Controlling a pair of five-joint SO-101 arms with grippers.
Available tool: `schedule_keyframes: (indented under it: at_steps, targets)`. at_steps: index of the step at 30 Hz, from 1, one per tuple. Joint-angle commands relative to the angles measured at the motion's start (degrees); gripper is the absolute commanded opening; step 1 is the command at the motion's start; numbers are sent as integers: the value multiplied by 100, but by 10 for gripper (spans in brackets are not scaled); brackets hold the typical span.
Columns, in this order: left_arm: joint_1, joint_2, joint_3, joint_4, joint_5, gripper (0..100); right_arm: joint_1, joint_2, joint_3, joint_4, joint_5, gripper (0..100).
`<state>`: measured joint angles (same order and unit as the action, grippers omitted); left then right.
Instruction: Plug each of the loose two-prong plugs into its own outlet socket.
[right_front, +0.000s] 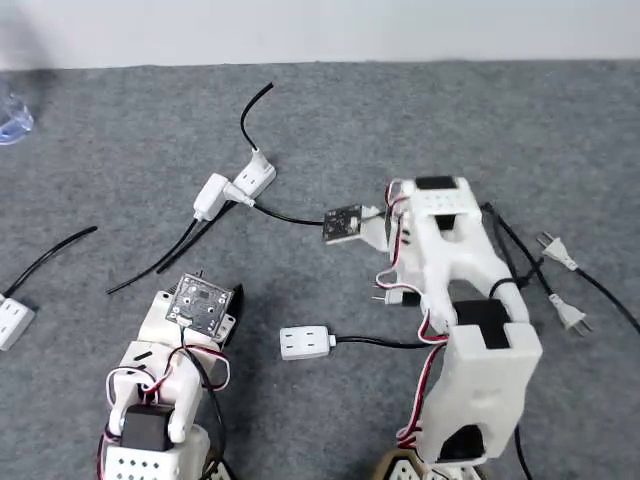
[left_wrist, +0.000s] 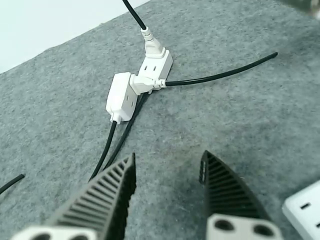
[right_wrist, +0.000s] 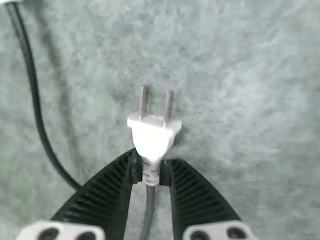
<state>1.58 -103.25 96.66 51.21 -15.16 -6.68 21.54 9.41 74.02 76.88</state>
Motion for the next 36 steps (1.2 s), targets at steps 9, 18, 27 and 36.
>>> schedule_keyframes:
  at_steps: [9,18,27,36]
  targets:
    - [132,-53,-22,44,-62,198,-321,-523,923,-840,-167,9]
    - [132,-53,-22,44,-62,198,-356,-1165,976,-611,-132,202]
    - [132,-53,-22,44,-62,198,-620,-1086,1064,-769,-158,144]
    - [132,-53,-22,44,-62,198,-277,-1103,1055,-804,-132,144]
